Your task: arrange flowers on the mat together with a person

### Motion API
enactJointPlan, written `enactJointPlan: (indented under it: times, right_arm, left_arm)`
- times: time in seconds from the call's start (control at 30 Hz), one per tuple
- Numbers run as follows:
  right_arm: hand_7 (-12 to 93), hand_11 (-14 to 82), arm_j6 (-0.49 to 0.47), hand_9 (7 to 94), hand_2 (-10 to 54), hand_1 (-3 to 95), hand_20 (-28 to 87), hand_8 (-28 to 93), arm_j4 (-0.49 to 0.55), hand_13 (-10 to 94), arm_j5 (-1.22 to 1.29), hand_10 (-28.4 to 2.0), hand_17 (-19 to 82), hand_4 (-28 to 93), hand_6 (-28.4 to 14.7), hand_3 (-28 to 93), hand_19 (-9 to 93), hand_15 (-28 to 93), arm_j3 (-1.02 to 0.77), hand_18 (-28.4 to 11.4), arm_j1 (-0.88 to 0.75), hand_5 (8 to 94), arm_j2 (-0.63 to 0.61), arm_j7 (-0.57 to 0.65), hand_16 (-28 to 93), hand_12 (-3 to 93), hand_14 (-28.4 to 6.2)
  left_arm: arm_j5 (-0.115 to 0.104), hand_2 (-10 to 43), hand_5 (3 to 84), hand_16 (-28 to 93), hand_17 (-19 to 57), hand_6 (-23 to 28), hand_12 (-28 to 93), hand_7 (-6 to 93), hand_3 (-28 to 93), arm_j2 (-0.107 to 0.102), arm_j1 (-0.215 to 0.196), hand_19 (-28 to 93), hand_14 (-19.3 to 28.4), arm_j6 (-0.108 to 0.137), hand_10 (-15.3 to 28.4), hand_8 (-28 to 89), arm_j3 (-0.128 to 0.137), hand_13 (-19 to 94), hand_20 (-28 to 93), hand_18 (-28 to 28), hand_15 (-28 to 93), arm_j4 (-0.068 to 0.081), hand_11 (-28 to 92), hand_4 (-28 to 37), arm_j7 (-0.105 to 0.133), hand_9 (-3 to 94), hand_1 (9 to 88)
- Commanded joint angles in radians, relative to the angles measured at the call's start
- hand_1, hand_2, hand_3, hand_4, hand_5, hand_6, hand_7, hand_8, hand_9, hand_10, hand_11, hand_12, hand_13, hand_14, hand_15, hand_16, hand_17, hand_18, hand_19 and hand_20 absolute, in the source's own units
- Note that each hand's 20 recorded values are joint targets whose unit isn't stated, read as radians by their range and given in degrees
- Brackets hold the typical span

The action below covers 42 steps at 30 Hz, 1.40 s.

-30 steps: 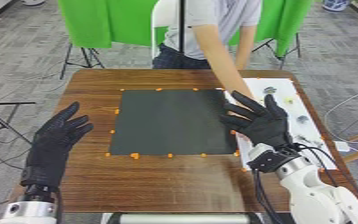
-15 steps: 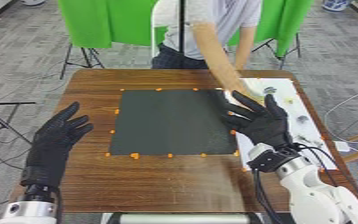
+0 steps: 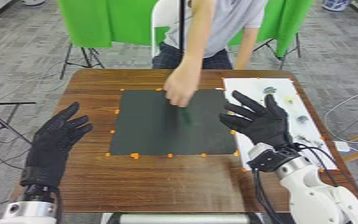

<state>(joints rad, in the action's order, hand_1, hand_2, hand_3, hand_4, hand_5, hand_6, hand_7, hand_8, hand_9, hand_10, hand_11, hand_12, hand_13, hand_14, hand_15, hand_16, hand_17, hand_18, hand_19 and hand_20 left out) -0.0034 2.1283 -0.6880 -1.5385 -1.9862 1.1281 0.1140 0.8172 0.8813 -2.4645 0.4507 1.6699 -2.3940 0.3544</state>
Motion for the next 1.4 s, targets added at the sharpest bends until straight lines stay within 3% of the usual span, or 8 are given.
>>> enactJointPlan:
  times: [0.03,0.77,0.8,0.83,1.37,1.4]
  right_arm:
    - [11,9.7,0.006,42.4,21.3,3.3,10,-11,0.007,32,0.002,-17.1,2,-28,-2.2,72,44,29,-0.002,-18.3,-0.011,42.5,0.002,-0.004,10,11.5,-22.1]
    - [11,9.6,0.010,42.6,21.5,3.0,10,-11,0.010,32,0.002,-17.1,2,-28,-2.1,72,44,29,-0.001,-18.4,-0.014,42.5,0.002,-0.005,10,11.6,-22.1]
    - [11,9.7,0.006,42.6,21.4,3.1,10,-11,0.007,32,0.001,-17.1,2,-28,-2.1,72,44,29,0.000,-18.4,-0.009,42.5,0.003,-0.003,10,11.6,-22.1]
    - [11,9.7,0.011,42.6,21.5,3.1,10,-11,0.009,32,0.002,-17.1,2,-28,-2.1,72,44,29,0.000,-18.4,-0.011,42.5,0.001,-0.003,10,11.6,-22.1]
    - [12,9.6,0.010,42.6,21.5,3.2,11,-11,0.009,32,0.001,-17.1,2,-28,-2.1,72,44,29,-0.001,-18.5,-0.010,42.6,0.000,-0.004,10,11.5,-22.2]
    - [12,9.6,0.008,42.6,21.5,3.1,11,-11,0.007,32,0.001,-17.2,2,-28,-2.1,72,44,29,0.001,-18.5,-0.004,42.6,-0.001,-0.003,10,11.5,-22.1]
  left_arm:
    - [0.005,5.0,33.5,-11,-9.6,7.0,8,15.4,79,0.011,-0.011,47,24.9,0.002,18.6,-11,0.002,23,3,22.2,48,0.001,26,-28.3,-0.012,32.5,21.7]
    - [0.005,5.0,33.7,-11,-9.9,7.0,8,15.6,80,0.011,-0.012,47,25.3,-0.002,18.9,-11,0.001,23,4,22.2,48,0.001,26,-28.3,-0.016,33.0,21.5]
    - [0.003,5.0,33.7,-11,-9.9,7.0,8,15.6,80,0.007,-0.016,47,25.3,0.004,18.9,-11,-0.001,23,4,22.2,48,0.000,26,-28.3,-0.004,33.0,21.5]
    - [0.005,5.0,33.7,-11,-9.9,7.0,8,15.6,80,0.011,-0.012,47,25.3,-0.002,18.9,-11,0.001,23,4,22.2,48,0.002,26,-28.3,-0.014,33.0,21.5]
    - [0.006,5.1,33.8,-11,-9.9,7.0,8,15.7,80,0.012,-0.006,47,25.4,-0.003,19.0,-11,-0.001,23,4,22.2,48,0.003,26,-28.3,-0.020,33.1,21.6]
    - [0.004,5.0,33.9,-11,-9.9,7.1,8,15.7,80,0.010,-0.009,47,25.4,0.000,19.0,-11,-0.001,23,4,22.2,48,0.002,26,-28.3,-0.012,33.1,21.6]
